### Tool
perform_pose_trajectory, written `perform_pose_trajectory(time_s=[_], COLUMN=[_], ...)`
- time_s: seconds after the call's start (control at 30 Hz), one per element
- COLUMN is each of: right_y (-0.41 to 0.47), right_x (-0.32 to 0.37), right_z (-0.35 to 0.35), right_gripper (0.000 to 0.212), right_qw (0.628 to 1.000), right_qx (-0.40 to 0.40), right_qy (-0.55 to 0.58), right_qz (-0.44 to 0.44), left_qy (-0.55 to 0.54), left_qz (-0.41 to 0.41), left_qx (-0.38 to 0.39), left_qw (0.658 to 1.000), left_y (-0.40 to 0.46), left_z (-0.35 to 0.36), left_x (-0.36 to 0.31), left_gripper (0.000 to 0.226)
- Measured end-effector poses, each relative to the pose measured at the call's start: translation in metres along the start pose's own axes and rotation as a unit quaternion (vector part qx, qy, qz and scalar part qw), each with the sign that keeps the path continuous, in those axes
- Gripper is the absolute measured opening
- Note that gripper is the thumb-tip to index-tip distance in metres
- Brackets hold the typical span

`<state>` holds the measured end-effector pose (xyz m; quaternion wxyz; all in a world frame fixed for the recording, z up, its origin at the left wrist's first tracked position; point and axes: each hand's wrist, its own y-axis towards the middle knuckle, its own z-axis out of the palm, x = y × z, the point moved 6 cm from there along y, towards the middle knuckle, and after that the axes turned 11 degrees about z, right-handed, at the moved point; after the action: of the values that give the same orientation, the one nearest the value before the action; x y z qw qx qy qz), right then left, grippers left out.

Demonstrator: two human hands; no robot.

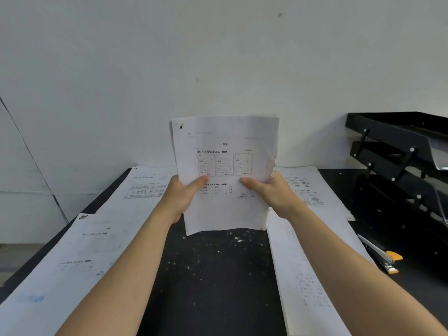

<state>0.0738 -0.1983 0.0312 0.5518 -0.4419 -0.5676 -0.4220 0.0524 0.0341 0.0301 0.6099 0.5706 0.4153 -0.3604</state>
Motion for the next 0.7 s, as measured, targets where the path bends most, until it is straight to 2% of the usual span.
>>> perform_pose_trajectory(time_s=[0.13,0.33,0.4,0.47,0.53,0.67,0.7], right_y=[-0.004,-0.017,-0.023,-0.032,-0.041,-0.073,-0.081], right_x=[0.001,0.002,0.004,0.003,-0.003,-0.016,-0.019], right_z=[-0.003,-0.023,-0.039,-0.065,-0.09,-0.127,-0.133], right_gripper=[0.02,0.064,0.066,0.059,0.053,0.031,0.032], right_qw=[1.0,0.995,0.988,0.961,0.913,0.804,0.779], right_qx=[-0.01,-0.009,-0.053,-0.145,-0.214,-0.257,-0.263], right_qy=[-0.018,-0.089,-0.141,-0.231,-0.333,-0.493,-0.517], right_qz=[0.01,0.035,0.027,0.052,0.101,0.21,0.239], left_qy=[0.021,0.031,0.033,0.029,0.024,0.025,0.024], left_qz=[0.019,0.061,0.069,0.072,0.075,0.086,0.087], left_qx=[-0.027,-0.058,-0.063,-0.064,-0.063,-0.039,-0.031], left_qw=[0.999,0.996,0.995,0.995,0.995,0.995,0.995], left_y=[0.002,0.006,0.006,0.007,0.007,0.003,0.002], left_z=[0.006,0.021,0.029,0.04,0.05,0.077,0.083], left_x=[0.001,-0.012,-0.016,-0.019,-0.022,-0.028,-0.029], left_gripper=[0.026,0.031,0.031,0.029,0.028,0.03,0.032])
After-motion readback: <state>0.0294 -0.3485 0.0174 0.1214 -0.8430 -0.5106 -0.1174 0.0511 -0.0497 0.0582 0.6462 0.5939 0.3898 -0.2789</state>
